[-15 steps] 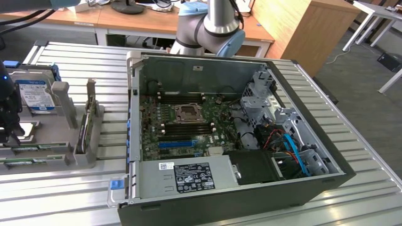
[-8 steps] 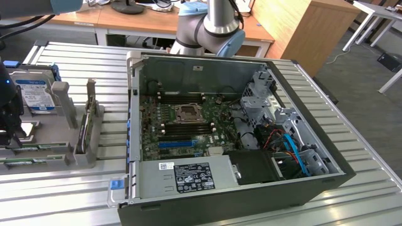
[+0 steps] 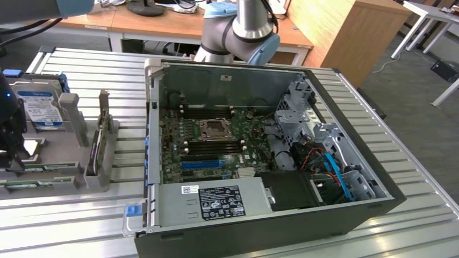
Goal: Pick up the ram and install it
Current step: 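Pick up the ram and move it above insertion slot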
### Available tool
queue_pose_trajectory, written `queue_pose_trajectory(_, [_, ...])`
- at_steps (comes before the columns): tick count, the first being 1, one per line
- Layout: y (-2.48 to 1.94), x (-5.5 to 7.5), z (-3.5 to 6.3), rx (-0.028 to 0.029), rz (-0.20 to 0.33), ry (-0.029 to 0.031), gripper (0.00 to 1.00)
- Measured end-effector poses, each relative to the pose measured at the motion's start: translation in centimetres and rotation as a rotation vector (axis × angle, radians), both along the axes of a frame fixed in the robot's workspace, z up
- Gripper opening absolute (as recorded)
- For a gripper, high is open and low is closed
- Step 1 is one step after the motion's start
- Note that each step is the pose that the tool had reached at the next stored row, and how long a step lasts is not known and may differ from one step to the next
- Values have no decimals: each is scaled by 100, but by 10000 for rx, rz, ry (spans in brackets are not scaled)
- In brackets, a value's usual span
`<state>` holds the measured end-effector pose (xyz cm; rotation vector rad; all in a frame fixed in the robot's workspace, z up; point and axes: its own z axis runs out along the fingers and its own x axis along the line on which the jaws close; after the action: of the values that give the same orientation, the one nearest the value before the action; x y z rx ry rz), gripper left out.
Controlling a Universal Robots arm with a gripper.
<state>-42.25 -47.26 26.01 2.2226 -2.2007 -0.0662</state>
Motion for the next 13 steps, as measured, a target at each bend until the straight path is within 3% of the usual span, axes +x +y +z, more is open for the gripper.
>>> queue_pose_trajectory(13, [-1, 0, -95, -2, 1, 3, 30])
